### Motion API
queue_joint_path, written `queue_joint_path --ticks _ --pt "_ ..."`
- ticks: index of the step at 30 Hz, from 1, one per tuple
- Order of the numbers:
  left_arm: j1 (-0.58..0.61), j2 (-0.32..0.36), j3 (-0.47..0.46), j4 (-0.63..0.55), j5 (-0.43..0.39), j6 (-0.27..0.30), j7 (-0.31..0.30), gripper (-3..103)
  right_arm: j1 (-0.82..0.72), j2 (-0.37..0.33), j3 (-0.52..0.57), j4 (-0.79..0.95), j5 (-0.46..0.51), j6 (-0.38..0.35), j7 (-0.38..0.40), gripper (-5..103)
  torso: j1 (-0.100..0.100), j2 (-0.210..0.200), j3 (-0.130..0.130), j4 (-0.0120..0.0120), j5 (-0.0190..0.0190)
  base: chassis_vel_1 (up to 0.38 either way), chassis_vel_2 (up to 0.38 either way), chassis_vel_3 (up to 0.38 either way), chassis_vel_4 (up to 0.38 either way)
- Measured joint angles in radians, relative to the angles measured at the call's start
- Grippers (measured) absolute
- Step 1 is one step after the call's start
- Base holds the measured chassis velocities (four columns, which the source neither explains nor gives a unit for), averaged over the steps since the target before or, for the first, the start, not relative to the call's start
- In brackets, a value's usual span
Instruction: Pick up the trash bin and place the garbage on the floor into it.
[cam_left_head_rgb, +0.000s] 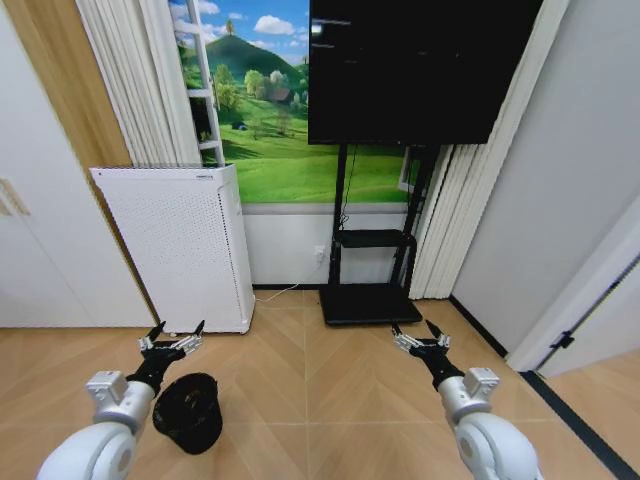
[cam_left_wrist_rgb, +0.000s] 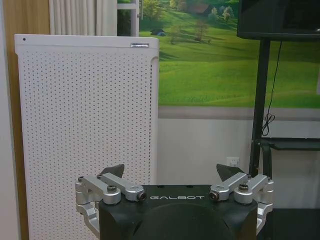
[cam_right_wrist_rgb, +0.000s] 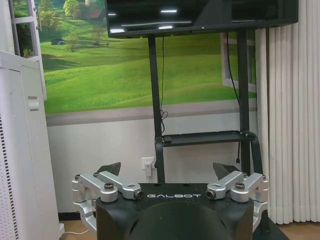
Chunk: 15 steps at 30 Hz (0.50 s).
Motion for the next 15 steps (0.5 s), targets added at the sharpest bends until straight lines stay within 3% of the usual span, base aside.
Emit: queue_joint_path --ticks 15 --pt "0.003 -0.009 0.000 -0.006 -0.002 -0.006 0.000 100 -0.012 0.000 0.013 0.013 -0.001 0.000 -0.007 100 0.024 0.059 0.034 0.0000 0.0000 0.000 0.000 0.000 0.000"
